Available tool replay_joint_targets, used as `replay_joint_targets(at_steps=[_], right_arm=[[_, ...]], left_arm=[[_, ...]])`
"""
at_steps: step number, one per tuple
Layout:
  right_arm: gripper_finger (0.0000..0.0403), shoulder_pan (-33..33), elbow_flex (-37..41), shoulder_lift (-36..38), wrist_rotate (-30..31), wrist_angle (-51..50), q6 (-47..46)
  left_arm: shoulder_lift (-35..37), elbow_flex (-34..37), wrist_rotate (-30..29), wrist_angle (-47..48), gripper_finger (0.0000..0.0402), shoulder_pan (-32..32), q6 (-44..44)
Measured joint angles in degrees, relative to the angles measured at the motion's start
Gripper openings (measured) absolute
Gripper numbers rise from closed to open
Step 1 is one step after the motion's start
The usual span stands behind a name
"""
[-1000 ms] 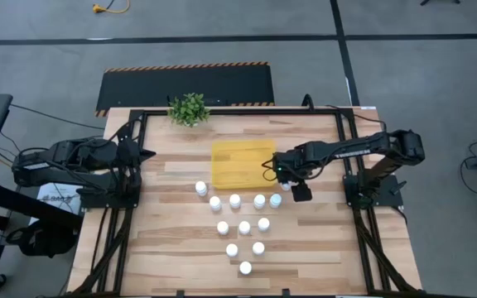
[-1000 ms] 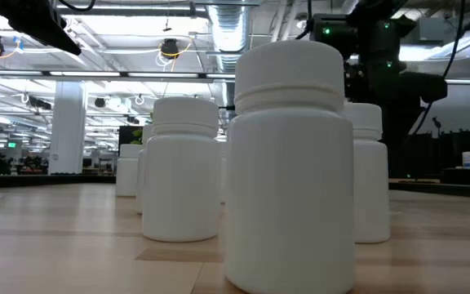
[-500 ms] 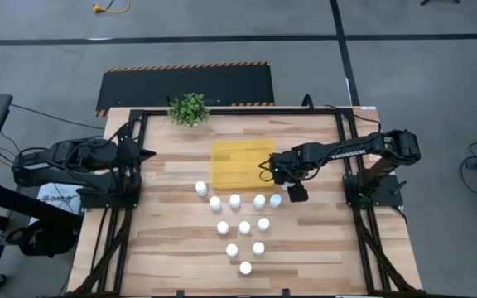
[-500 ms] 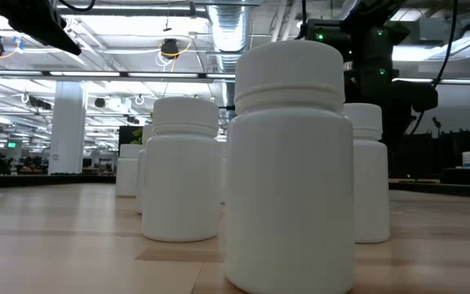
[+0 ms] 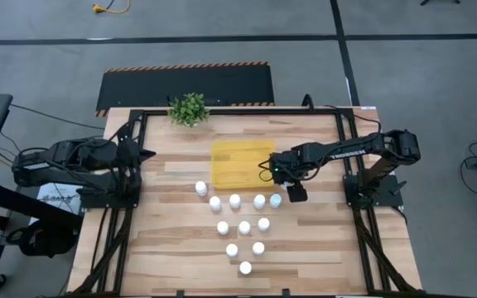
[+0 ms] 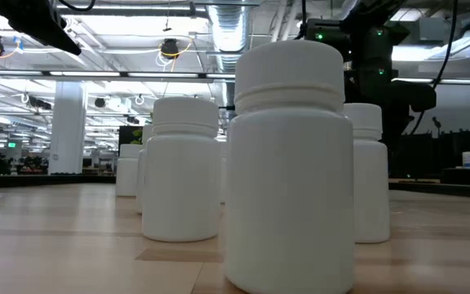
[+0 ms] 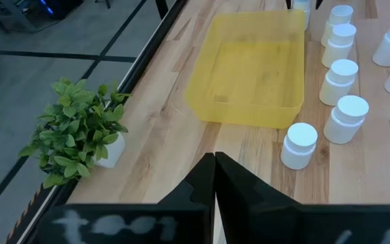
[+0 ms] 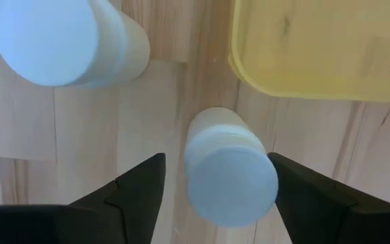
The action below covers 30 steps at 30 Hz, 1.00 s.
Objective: Pick and place pill bottles into a basket
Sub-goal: Put the white medicine bottle into the yellow bin
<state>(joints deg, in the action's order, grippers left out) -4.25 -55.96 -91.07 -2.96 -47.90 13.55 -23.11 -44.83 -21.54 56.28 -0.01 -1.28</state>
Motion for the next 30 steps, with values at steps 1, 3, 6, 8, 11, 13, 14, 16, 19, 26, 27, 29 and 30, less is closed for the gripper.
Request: replay_joint_targets(at_steps=[1,3,6,8,11,13,14,16,19,26,27,29,30], right_arm=[[0.0234,0.0,0.0,0.0,0.0,0.0,0.0],[0.022,0.0,0.0,0.0,0.0,0.0,0.0],[0.0198,0.0,0.0,0.0,0.0,0.0,0.0],[0.0184,0.0,0.0,0.0,0.0,0.0,0.0],[0.017,0.0,0.0,0.1,-0.1,0.0,0.0],[0.0168,0.0,-0.1,0.1,-0.1,0.0,0.0],[0.0168,0.0,-0.1,0.1,-0.1,0.0,0.0],[0.0174,0.0,-0.1,0.1,-0.2,0.0,-0.1],[0.0181,0.0,-0.4,0.0,-0.2,-1.2,-0.1],[0.0163,0.0,-3.7,-0.1,-0.1,-7.8,0.0],[0.016,0.0,-4.4,-0.1,-0.1,-8.8,0.0],[0.0158,0.0,-6.0,-0.1,-0.2,-10.6,0.0],[0.0158,0.0,-6.9,-0.1,-0.2,-11.7,0.0]], left_arm=[[0.0,0.0,0.0,0.0,0.0,0.0,0.0],[0.0,0.0,0.0,0.0,0.0,0.0,0.0],[0.0,0.0,0.0,0.0,0.0,0.0,0.0],[0.0,0.0,0.0,0.0,0.0,0.0,0.0],[0.0,0.0,0.0,0.0,0.0,0.0,0.0],[0.0,0.0,0.0,0.0,0.0,0.0,0.0],[0.0,0.0,0.0,0.0,0.0,0.0,0.0],[0.0,0.0,0.0,0.0,0.0,0.0,0.0],[0.0,0.0,0.0,0.0,0.0,0.0,0.0],[0.0,0.0,0.0,0.0,0.0,0.0,0.0],[0.0,0.0,0.0,0.0,0.0,0.0,0.0],[0.0,0.0,0.0,0.0,0.0,0.0,0.0],[0.0,0.0,0.0,0.0,0.0,0.0,0.0]])
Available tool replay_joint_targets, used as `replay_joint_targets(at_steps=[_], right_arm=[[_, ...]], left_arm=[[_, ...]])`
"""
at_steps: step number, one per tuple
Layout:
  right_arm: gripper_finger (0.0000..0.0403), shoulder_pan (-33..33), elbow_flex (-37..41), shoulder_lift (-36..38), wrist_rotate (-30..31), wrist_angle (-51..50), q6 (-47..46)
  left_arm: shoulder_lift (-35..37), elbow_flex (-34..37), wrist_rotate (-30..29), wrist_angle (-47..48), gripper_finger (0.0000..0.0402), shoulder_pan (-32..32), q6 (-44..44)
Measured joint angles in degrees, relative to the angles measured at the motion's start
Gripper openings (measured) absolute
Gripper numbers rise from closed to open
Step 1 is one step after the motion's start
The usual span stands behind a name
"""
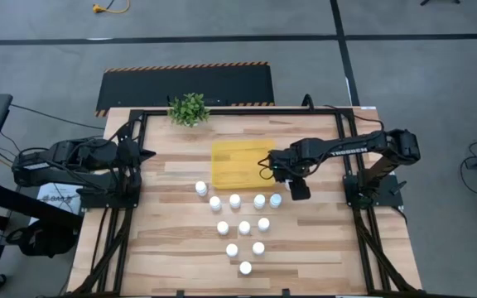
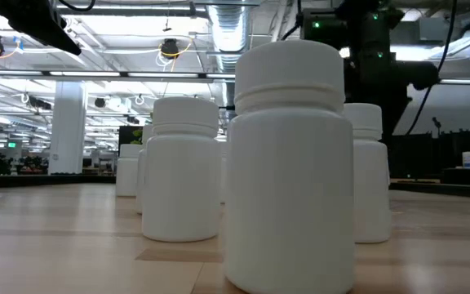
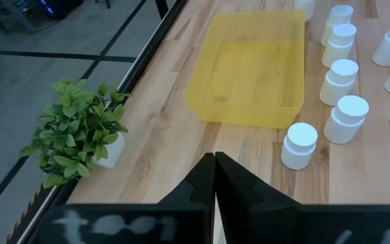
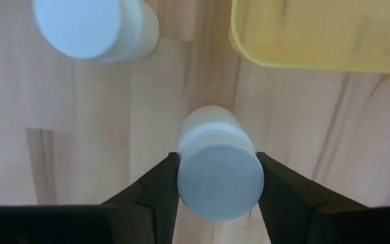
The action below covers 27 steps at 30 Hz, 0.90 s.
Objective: Pick and place pill bottles into a basket
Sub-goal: Put the white medicine bottle into the yellow bin
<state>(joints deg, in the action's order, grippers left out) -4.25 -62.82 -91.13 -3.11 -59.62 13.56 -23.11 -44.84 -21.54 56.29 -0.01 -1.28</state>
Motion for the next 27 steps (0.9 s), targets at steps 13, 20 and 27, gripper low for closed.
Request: replay_joint_targets(at_steps=[13,20,27], right_arm=[[0.0157,-0.6,-15.1,0.0,0.0,-14.4,3.3],[0.0174,-3.6,-22.7,0.0,0.0,-16.6,4.5],[0.0158,-6.5,-28.9,-3.5,0.0,-16.8,7.1]], left_arm=[[0.0,0.0,0.0,0.0,0.0,0.0,0.0],[0.0,0.0,0.0,0.0,0.0,0.0,0.0],[0.0,0.0,0.0,0.0,0.0,0.0,0.0]])
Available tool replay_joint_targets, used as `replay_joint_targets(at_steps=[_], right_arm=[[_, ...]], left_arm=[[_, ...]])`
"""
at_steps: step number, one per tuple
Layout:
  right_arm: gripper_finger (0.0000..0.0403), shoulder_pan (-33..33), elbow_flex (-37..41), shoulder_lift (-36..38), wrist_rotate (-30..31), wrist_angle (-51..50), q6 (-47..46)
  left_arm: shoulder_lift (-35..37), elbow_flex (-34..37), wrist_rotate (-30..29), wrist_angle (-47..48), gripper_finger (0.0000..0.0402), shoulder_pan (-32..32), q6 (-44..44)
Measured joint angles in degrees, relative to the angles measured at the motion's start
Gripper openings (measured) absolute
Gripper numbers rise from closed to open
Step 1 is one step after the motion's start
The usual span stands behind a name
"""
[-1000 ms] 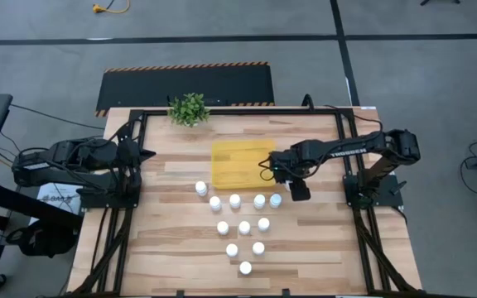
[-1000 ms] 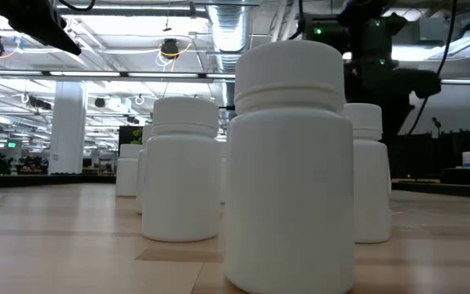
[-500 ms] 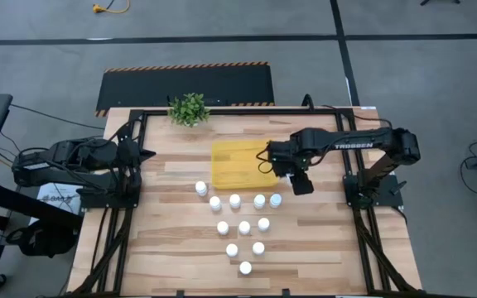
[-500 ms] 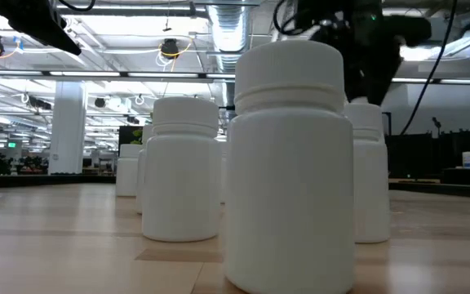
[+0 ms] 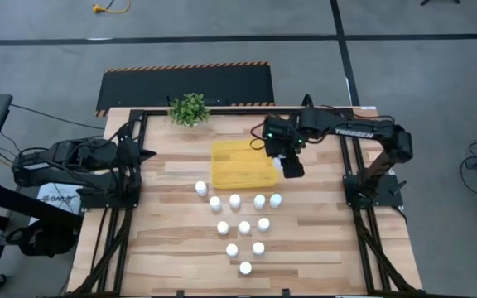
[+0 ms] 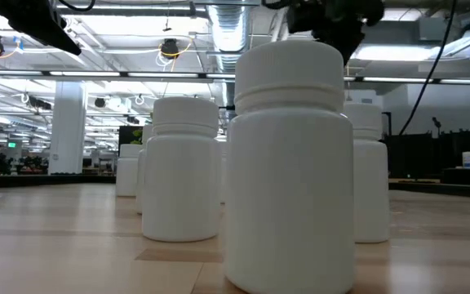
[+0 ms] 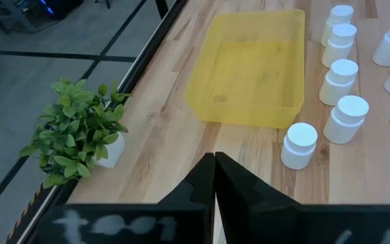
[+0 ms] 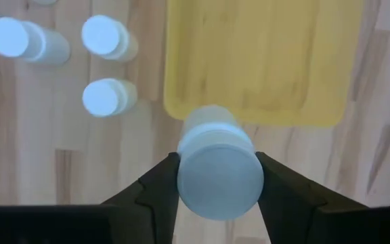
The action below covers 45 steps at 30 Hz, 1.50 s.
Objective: Pick and place pill bottles into a basket
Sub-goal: Put the white medicine bottle into the yellow bin
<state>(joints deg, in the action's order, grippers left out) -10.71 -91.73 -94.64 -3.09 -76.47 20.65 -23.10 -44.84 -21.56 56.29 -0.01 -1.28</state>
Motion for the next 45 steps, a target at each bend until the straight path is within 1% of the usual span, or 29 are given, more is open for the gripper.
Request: replay_joint_targets(at_steps=[7,11,15,22,26,30,36,38,45], right_arm=[[0.0173,-1.1,-6.6,-7.2,0.0,0.3,4.4],[0.0163,-1.4,-8.7,-10.5,0.0,1.2,6.2],[0.0155,-1.8,-8.8,-13.2,0.0,2.9,7.6],[0.0176,-2.1,-8.8,-17.9,-1.0,4.4,7.9],[0.0164,-2.2,-8.8,-20.0,-3.0,5.4,7.9],[0.0155,-2.2,-8.7,-21.0,-3.1,6.2,7.9],[0.0181,-2.1,-7.6,-21.0,-3.1,10.0,7.9],[0.0184,-2.1,-7.6,-21.0,-3.1,10.5,7.8],[0.0162,-2.0,-7.6,-21.0,-3.1,11.8,7.8]], left_arm=[[0.0,0.0,0.0,0.0,0.0,0.0,0.0],[0.0,0.0,0.0,0.0,0.0,0.0,0.0],[0.0,0.0,0.0,0.0,0.0,0.0,0.0],[0.0,0.0,0.0,0.0,0.0,0.0,0.0],[0.0,0.0,0.0,0.0,0.0,0.0,0.0],[0.0,0.0,0.0,0.0,0.0,0.0,0.0],[0.0,0.0,0.0,0.0,0.0,0.0,0.0],[0.0,0.0,0.0,0.0,0.0,0.0,0.0],[0.0,0.0,0.0,0.0,0.0,0.0,0.0]])
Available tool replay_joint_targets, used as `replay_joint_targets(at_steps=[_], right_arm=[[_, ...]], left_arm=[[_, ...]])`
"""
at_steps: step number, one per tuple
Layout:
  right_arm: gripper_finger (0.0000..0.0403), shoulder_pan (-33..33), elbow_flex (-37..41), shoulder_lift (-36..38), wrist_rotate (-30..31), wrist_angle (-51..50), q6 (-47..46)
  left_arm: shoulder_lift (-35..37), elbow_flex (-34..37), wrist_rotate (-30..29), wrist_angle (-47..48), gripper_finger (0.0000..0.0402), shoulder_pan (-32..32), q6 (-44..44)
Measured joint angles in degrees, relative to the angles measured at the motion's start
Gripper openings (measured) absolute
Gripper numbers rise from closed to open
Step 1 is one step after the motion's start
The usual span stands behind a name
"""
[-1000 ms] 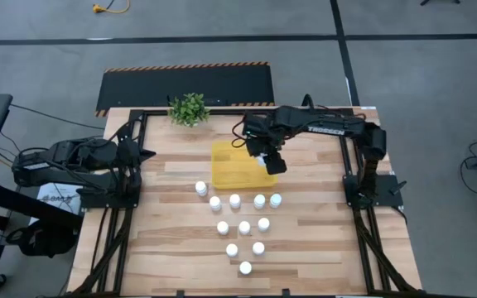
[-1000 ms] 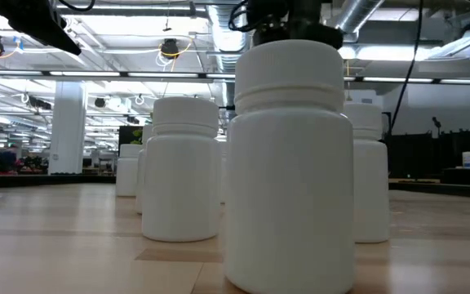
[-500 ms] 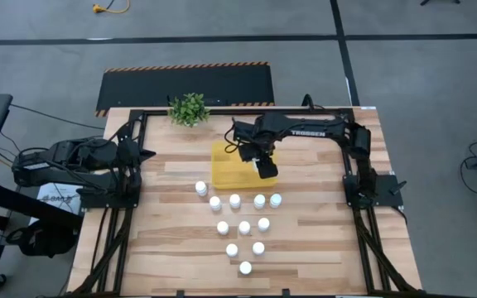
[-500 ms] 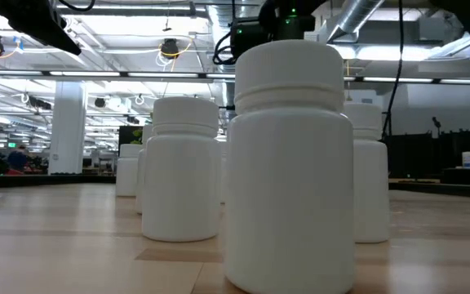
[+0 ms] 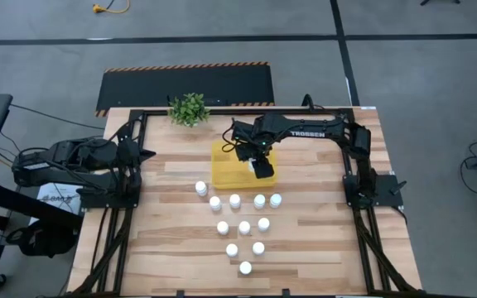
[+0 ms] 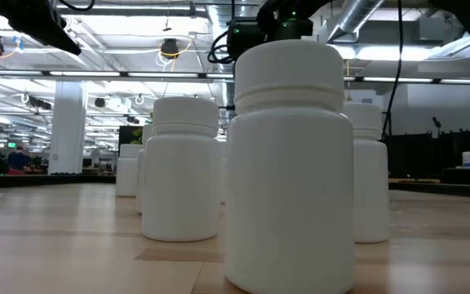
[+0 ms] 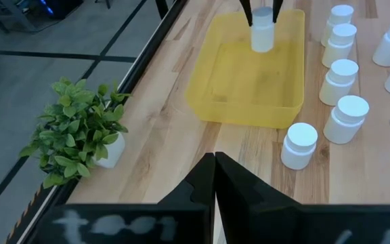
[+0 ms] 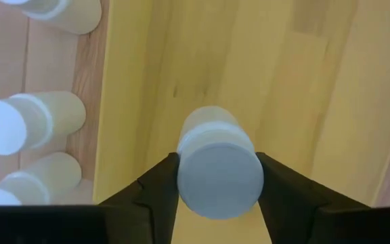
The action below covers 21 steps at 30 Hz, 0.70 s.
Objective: Pick and place pill bottles into a basket
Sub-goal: Put the white medicine bottle into the yellow bin
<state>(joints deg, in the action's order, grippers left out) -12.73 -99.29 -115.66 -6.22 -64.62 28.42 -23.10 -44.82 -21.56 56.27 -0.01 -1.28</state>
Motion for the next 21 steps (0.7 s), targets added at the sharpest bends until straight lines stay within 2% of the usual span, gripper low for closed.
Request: replay_joint_targets(at_steps=[9,17,21], right_arm=[[0.0178,0.4,0.0,0.0,0.0,0.0,0.0],[0.0162,1.3,0.0,0.0,-0.1,0.8,0.0],[0.0168,1.4,0.0,0.0,-0.1,0.8,-0.4]], left_arm=[[0.0,0.0,0.0,0.0,0.0,0.0,0.0],[0.0,0.0,0.0,0.0,0.0,0.0,0.0],[0.0,0.0,0.0,0.0,0.0,0.0,0.0]])
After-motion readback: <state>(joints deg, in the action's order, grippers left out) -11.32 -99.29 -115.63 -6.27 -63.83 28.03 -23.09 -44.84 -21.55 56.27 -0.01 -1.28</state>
